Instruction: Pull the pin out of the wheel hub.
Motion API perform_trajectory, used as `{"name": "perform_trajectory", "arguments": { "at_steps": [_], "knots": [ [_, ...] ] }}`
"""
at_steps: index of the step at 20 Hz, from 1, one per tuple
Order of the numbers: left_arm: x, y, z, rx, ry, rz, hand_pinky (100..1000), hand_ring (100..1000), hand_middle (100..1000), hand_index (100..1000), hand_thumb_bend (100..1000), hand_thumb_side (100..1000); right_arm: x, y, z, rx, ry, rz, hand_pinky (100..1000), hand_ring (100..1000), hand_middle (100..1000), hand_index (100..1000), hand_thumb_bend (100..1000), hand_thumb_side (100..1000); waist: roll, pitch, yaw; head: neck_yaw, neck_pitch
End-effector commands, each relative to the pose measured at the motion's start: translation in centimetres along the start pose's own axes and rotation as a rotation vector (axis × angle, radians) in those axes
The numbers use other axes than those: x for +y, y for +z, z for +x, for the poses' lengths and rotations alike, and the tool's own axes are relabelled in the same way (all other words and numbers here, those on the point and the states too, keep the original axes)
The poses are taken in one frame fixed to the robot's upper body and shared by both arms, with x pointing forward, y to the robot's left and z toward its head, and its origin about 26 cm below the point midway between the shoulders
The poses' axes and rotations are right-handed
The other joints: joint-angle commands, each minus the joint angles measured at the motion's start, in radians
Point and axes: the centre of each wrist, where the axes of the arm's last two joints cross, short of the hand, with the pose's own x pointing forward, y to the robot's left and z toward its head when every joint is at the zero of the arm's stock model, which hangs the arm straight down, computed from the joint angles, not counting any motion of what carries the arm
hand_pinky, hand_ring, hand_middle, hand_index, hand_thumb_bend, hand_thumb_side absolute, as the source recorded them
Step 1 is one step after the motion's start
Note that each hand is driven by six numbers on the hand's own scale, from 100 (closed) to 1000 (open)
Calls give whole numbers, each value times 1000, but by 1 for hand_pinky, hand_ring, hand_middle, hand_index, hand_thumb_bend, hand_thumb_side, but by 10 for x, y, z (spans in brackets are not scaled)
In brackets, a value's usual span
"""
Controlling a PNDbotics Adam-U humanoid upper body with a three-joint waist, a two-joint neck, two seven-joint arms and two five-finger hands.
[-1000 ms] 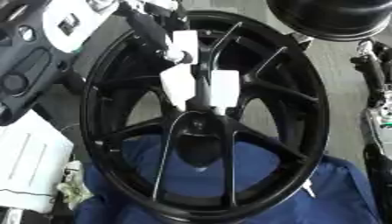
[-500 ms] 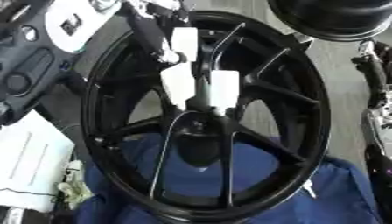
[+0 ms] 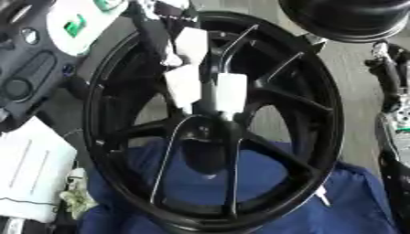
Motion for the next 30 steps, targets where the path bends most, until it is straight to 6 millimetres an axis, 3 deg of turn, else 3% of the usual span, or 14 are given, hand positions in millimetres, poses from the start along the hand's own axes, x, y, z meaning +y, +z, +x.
{"name": "perform_trajectory", "arguments": {
  "at_steps": [1, 14, 16, 20, 25, 30],
  "knots": [
    [16, 19, -1, 26, 3, 64, 677, 575, 506, 475, 101, 182, -4, -6, 9, -29, 16, -4, 787, 685, 689, 766, 100, 628, 0, -23, 2, -1, 1],
    [34, 57, 0, 50, 22, 181, 664, 553, 472, 422, 100, 196, -5, -6, 9, -28, 21, -6, 788, 686, 690, 767, 100, 629, 3, -25, 5, -6, 2],
    [39, 73, -2, 54, 28, 226, 663, 551, 469, 421, 100, 193, -6, -6, 9, -28, 21, -8, 788, 686, 690, 767, 100, 630, 3, -24, 7, -8, 2],
    [49, 141, -16, 104, 45, 425, 661, 547, 464, 418, 100, 189, -9, -6, 9, -29, 24, -22, 787, 685, 690, 767, 100, 629, 5, -22, 19, -23, 2],
    [22, 204, -51, 254, 92, 554, 663, 548, 479, 423, 100, 186, -18, -9, 11, -41, 29, -52, 787, 685, 690, 767, 100, 624, 11, -19, 35, -45, -1],
    [-32, 233, -98, 433, 250, 575, 669, 562, 498, 472, 100, 186, -19, -10, 14, -51, 22, -68, 787, 685, 690, 766, 100, 624, 7, -13, 35, -52, -14]
  ]
}}
